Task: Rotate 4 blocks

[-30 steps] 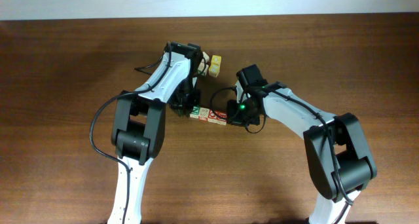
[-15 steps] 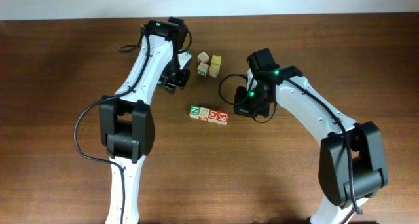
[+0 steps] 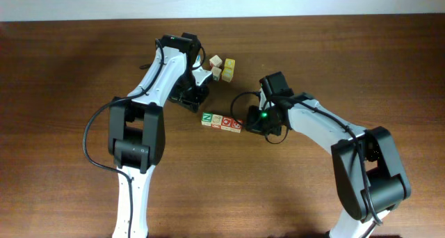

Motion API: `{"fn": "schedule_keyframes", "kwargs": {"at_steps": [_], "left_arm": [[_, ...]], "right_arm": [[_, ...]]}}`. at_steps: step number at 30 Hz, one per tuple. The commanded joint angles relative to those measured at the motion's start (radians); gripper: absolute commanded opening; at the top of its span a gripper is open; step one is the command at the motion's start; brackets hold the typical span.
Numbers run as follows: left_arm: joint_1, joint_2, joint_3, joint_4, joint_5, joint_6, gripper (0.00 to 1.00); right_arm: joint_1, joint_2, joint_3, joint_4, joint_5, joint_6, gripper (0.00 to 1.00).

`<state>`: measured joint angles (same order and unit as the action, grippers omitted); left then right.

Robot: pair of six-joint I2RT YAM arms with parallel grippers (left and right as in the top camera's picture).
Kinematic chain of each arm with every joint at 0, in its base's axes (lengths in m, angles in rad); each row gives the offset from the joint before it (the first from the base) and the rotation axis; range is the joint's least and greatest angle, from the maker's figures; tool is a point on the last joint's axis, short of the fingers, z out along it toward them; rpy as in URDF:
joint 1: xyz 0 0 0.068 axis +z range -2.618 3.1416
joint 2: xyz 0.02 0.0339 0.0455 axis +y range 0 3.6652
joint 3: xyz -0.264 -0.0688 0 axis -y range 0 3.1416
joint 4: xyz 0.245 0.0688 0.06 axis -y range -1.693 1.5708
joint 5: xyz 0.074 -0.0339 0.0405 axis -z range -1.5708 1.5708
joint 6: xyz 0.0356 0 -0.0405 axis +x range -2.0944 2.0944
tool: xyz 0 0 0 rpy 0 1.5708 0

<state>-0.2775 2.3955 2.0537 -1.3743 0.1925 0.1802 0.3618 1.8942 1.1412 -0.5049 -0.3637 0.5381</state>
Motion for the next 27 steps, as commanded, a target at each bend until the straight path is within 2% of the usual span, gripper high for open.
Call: {"fn": "schedule_keyframes", "kwargs": {"at_steps": [1, 7, 10, 22, 27], "left_arm": [[-0.001, -0.021, -0.007, 0.002, 0.081, -0.017, 0.00], [-0.001, -0.021, -0.011, -0.002, 0.077, -0.108, 0.00], [-0.002, -0.021, -0.011, -0.022, 0.077, -0.233, 0.00], [-0.016, -0.021, -0.081, 0.070, 0.074, -0.255, 0.00], [-0.002, -0.053, -0.073, 0.058, 0.074, -0.256, 0.00]], "right_arm": [[0.019, -0.019, -0.008, 0.012, 0.006, 0.012, 0.05], [0.018, 0.013, -0.008, 0.020, 0.004, 0.044, 0.04], [0.018, 0.013, -0.008, 0.024, 0.000, 0.047, 0.04], [0.019, 0.013, -0.008, 0.035, -0.009, 0.047, 0.04], [0.019, 0.013, -0.008, 0.034, -0.006, 0.047, 0.04]]}}
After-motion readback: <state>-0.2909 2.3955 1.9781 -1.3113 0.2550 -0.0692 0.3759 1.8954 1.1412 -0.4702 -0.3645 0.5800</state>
